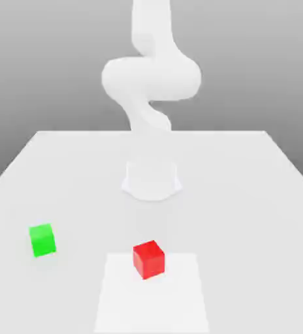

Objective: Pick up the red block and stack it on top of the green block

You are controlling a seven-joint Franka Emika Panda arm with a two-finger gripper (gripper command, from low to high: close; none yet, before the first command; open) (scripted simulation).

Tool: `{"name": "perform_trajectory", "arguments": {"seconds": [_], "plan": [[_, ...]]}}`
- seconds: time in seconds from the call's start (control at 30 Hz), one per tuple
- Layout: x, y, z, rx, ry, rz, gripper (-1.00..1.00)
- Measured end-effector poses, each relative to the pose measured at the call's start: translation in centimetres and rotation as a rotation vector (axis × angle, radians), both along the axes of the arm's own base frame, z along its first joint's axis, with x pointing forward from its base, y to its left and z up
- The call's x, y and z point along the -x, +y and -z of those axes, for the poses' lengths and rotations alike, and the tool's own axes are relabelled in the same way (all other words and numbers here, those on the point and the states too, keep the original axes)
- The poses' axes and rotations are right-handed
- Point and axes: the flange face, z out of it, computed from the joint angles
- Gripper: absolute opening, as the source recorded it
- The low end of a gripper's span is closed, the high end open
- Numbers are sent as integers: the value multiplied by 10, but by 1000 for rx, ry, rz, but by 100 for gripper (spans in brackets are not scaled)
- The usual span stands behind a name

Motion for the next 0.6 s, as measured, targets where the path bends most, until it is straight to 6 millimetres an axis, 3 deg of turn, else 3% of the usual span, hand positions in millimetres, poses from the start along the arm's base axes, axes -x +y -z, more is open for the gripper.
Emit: {"name": "perform_trajectory", "arguments": {"seconds": [0.13, 0.3, 0.43, 0.6], "plan": [[-38, -3, 99, 45, 149, -75, 0], [-51, -3, 224, 93, 332, -178, 0], [-34, -2, 325, 128, 487, -273, 0], [17, -2, 447, 162, 683, -401, 0]]}}
